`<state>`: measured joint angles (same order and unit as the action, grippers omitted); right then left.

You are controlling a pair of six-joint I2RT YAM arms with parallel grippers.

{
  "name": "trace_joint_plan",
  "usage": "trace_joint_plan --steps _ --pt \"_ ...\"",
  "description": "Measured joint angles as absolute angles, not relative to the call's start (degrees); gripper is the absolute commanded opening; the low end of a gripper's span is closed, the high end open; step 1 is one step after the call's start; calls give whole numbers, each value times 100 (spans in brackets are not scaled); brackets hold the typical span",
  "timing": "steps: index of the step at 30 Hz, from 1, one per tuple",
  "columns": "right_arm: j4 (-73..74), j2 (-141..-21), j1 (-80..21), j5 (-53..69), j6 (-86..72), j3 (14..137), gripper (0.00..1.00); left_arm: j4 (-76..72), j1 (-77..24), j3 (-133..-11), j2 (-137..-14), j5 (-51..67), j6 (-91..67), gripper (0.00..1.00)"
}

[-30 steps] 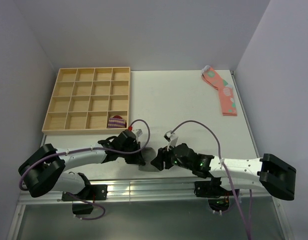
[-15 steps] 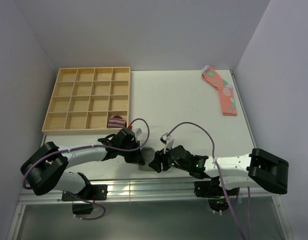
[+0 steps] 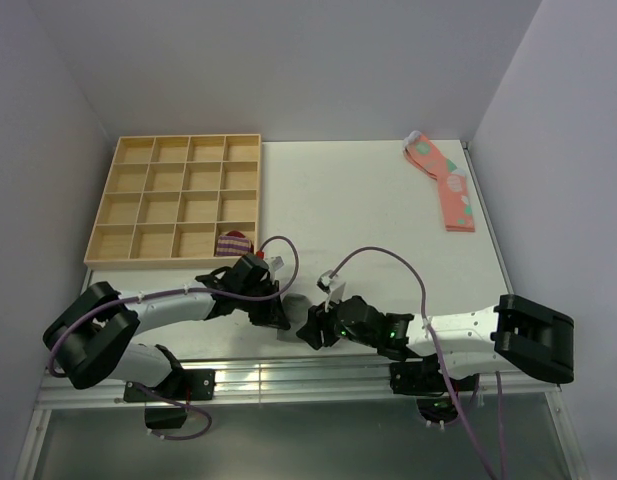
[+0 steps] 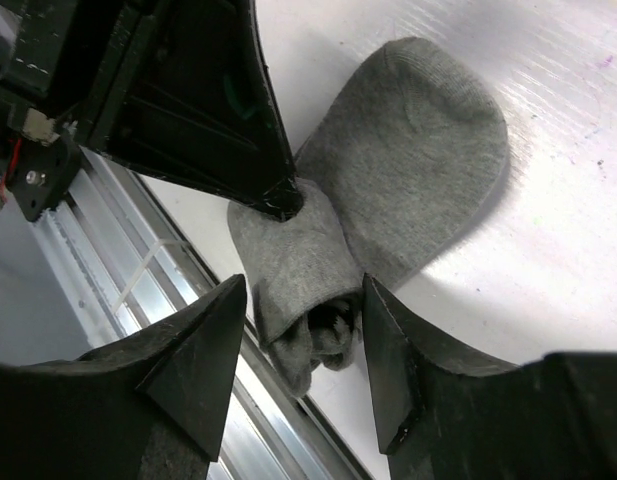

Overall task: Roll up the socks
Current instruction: Roll the sock at the center of the board.

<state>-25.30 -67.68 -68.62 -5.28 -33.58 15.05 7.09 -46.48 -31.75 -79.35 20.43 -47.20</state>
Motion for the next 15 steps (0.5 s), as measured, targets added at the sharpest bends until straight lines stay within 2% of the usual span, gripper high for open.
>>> trace_joint_plan --steps 7,12,13,14,15 --pt "-2438 -6766 -6866 -666 -3474 1505 47 637 -4595 -3159 -7977 2161 -4724 0" --pt "-2408 -6788 -6877 -705 -3540 1509 23 506 -4560 -3085 -7970 2246 -4748 0" --pt "-2386 -6801 -6877 -722 -3577 1518 19 489 -4556 -3068 -7959 2255 -4753 2" --pt "-2305 -6831 -6877 -753 -3627 1559 11 449 -4556 -3037 -7935 2259 -4764 7" --pt "-2211 -6879 -6877 -781 -3660 1632 9 419 -4556 -3002 -7898 2250 -4768 10"
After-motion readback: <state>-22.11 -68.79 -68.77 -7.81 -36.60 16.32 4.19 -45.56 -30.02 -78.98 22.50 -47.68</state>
